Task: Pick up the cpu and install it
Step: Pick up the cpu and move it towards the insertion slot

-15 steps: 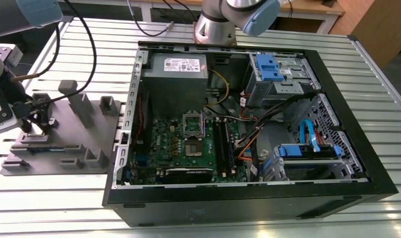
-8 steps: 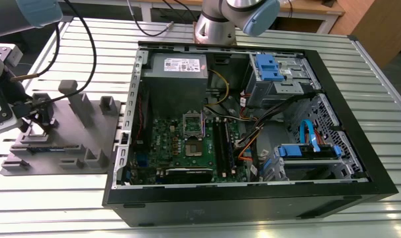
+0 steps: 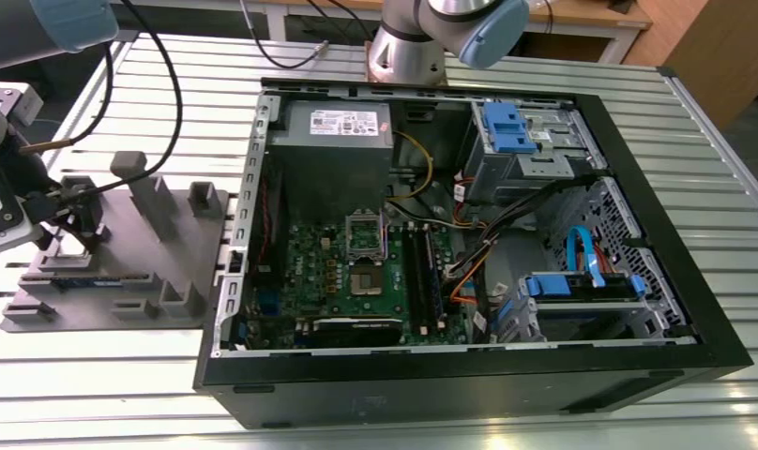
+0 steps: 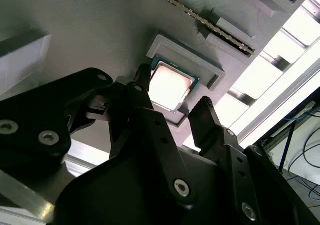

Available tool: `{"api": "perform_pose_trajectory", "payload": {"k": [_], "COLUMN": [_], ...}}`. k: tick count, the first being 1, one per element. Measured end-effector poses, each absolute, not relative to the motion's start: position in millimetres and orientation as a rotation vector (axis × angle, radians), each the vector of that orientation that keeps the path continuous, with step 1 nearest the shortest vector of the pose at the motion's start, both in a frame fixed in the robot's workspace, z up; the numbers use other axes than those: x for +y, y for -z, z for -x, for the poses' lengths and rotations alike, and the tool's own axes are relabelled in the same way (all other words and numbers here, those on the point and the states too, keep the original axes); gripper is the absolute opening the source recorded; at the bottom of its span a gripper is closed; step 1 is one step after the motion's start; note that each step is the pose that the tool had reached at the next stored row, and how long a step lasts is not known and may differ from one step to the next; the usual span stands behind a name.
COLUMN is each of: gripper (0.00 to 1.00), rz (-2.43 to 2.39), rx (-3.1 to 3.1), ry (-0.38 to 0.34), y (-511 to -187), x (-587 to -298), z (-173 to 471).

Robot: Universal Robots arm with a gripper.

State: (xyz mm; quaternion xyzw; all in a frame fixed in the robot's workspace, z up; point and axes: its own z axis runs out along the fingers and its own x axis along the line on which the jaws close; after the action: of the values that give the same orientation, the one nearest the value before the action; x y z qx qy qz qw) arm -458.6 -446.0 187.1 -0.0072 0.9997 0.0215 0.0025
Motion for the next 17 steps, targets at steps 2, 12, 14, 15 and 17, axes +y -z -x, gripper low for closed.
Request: {"api": "perform_pose_trajectory", "payload": {"k": [2,12,14,15,17], "gripper": [0.58,0.58,0.58,0.58,0.58], "rz": [0.023,0.023,0.023,0.023,0.023], "rx": [3.135,3.136,3.136,3.136,3.136], "ry": [-0.068,-0.067,-0.067,-0.067,-0.067], "y": [-186.8,-183.2,-183.1,-183.1,-183.1], "x": [-445.9,-446.0,-445.9,-445.9,-445.9], "z": [458.5,456.9,456.8,456.8,456.8]}}
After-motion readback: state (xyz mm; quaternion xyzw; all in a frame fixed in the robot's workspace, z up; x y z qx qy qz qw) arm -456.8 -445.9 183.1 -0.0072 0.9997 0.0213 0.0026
